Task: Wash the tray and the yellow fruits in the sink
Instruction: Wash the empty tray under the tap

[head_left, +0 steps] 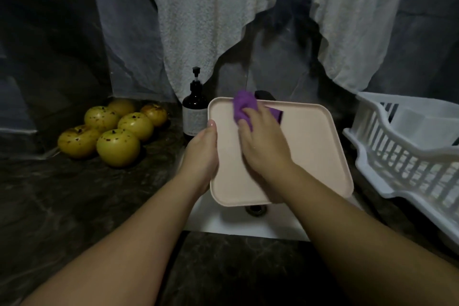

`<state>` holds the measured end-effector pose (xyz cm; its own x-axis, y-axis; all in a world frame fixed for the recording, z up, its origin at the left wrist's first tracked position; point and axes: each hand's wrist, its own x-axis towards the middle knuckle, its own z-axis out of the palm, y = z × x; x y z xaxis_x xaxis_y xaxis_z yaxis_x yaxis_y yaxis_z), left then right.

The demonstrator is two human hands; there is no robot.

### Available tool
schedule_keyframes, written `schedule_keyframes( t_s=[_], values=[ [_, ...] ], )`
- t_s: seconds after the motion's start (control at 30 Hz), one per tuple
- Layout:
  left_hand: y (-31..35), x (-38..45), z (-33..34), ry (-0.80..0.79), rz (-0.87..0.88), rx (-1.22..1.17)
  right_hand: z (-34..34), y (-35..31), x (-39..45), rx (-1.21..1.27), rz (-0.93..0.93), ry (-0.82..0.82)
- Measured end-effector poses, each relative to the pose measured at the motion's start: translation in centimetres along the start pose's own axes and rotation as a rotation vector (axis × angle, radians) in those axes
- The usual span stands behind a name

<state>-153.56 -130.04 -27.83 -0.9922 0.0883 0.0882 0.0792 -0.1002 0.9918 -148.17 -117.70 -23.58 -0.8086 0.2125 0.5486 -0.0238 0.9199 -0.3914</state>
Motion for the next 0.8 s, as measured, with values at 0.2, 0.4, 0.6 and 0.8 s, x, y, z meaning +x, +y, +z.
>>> schedule_keyframes(
  t_s=[0.2,0.4,0.6,0.8],
  values=[
    [-0.3,0.0,-0.5,-0.01,-0.056,-0.286,2.5,-3.8,-1.9,-0.079,-0.201,-0.133],
    [0.7,-0.2,-0.8,0.068,-0.14,-0.457,2.1,-2.8,-5.2,-0.169,-0.302,-0.277],
    [0.8,0.1,-1.0,0.055,-0.121,-0.461,0.1,-0.4,-6.5,-0.339,-0.423,-0.201],
    [0.9,1.4,-2.2,0.131,-0.043,-0.29,-3.3,5.0,-6.2,-0.394,-0.187,-0.145]
  ],
)
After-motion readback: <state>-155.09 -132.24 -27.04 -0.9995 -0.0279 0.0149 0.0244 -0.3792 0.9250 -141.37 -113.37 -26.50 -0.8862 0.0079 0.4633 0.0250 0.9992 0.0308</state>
